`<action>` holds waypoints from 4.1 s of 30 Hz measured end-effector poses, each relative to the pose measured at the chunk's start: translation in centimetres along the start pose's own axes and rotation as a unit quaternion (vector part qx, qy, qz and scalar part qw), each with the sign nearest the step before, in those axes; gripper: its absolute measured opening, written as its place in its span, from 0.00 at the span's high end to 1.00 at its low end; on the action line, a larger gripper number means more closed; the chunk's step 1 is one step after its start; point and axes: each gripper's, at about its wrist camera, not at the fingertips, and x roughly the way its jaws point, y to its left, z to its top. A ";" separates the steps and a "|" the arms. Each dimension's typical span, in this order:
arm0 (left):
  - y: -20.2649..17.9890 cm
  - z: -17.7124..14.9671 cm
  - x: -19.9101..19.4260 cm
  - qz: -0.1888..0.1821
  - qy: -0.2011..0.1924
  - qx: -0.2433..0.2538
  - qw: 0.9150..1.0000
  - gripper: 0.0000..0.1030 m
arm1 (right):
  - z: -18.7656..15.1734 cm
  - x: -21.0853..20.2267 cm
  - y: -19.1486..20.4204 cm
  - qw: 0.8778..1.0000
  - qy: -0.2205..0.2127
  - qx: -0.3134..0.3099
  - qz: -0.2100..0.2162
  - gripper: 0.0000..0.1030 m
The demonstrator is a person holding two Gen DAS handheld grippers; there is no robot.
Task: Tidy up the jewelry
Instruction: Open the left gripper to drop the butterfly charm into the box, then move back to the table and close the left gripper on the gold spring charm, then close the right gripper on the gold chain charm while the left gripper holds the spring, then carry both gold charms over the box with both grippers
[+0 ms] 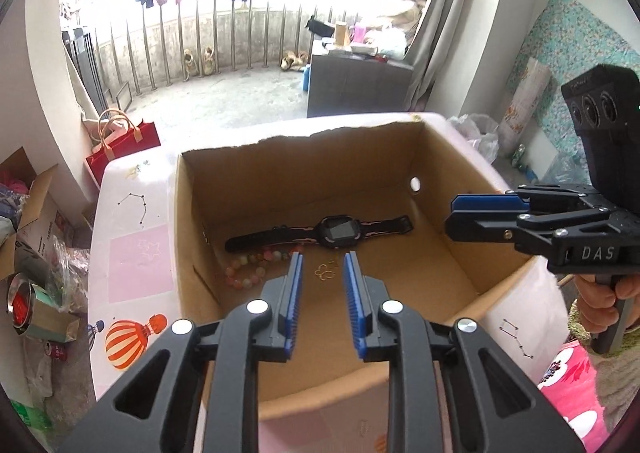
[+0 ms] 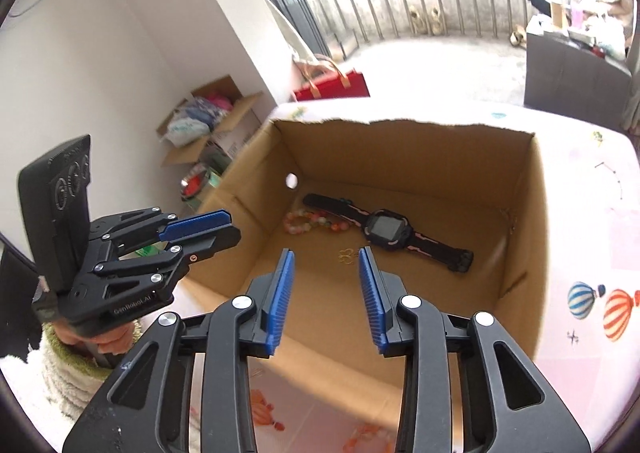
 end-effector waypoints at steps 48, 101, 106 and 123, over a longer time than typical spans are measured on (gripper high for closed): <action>-4.4 -15.1 3.3 0.016 0.073 0.091 0.993 0.89 | -16.3 3.8 3.0 0.999 0.015 0.035 -0.006 0.71; -1.3 -15.9 2.4 0.025 0.052 0.063 0.996 0.96 | -12.4 9.7 4.7 0.989 0.052 -0.126 -0.058 0.94; -1.0 -15.9 2.7 0.026 0.050 0.062 0.996 0.96 | -12.8 8.2 4.9 0.993 0.037 -0.104 -0.050 0.94; -1.5 -16.1 1.7 0.029 0.041 0.058 0.997 0.96 | -12.3 4.6 4.7 0.999 -0.011 -0.046 -0.009 0.94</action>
